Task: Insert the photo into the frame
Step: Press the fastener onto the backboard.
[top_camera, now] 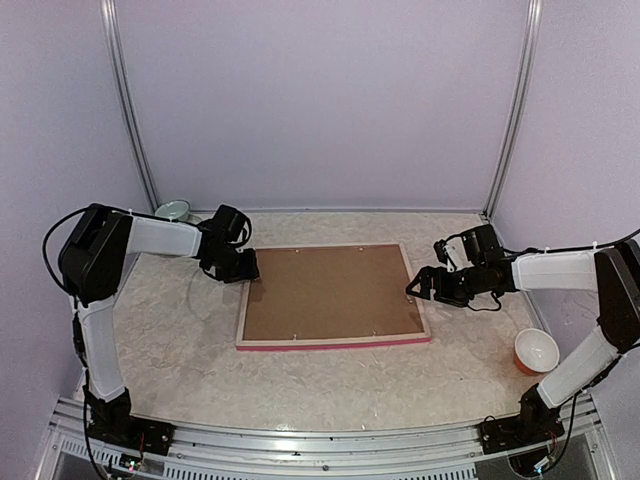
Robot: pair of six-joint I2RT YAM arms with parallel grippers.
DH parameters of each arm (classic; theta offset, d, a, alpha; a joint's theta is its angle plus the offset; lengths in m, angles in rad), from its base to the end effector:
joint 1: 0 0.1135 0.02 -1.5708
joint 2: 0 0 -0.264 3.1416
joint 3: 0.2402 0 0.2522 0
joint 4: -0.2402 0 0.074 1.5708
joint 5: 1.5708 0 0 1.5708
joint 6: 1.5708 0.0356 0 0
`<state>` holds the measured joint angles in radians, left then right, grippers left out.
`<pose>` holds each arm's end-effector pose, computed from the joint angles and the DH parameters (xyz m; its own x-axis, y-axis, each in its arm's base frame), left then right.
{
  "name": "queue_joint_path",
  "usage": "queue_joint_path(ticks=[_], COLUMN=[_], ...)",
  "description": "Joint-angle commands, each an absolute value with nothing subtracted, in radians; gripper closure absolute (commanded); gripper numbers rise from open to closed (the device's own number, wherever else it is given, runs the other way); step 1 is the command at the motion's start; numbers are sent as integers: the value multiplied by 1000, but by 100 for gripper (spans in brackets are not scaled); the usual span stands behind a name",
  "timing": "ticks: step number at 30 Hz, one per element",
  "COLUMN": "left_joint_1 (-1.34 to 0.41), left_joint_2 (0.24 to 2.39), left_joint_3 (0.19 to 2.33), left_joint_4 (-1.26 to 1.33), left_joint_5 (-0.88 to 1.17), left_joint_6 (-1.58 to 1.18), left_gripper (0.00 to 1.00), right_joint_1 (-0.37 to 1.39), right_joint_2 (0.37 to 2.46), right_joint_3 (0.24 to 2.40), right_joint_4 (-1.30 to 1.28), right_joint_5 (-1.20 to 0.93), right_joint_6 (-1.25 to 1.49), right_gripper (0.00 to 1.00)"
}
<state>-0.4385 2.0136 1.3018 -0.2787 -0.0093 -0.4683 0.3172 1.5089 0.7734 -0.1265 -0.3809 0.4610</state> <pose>0.3785 -0.1771 0.1458 -0.8652 -0.0928 -0.4928 0.0330 0.9701 -0.2405 0.2764 0.1047 0.1759 -0.8771 0.1467 -0.4574 -0.1444 0.8277 0.5423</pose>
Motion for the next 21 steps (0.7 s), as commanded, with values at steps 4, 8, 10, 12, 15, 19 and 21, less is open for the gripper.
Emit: queue_joint_path(ticks=[4, 8, 10, 12, 15, 19, 21], left_joint_1=[-446, -446, -446, -446, -448, -448, -449], left_joint_2=[2013, 2004, 2003, 2003, 2004, 1998, 1994], left_joint_3=[1275, 1263, 1261, 1262, 1260, 1255, 1252], left_joint_4=[-290, -288, -289, -289, -287, -286, -286], left_joint_5=[-38, -41, -44, -44, -42, -44, -44], left_joint_6=[-459, -459, -459, -459, -460, -459, -459], left_gripper=[57, 57, 58, 58, 58, 61, 61], right_joint_1=[301, 301, 301, 301, 301, 301, 301], right_joint_2=[1526, 1521, 1519, 1519, 1516, 1511, 1512], right_joint_3=[788, 785, 784, 781, 778, 775, 776], right_joint_4=[-120, -121, -121, -121, -121, -121, -121], right_joint_5=[-390, -387, -384, -384, -384, -382, -382], right_joint_6=[458, 456, 457, 458, 459, 457, 458], right_gripper=[1, 1, 1, 1, 1, 1, 1])
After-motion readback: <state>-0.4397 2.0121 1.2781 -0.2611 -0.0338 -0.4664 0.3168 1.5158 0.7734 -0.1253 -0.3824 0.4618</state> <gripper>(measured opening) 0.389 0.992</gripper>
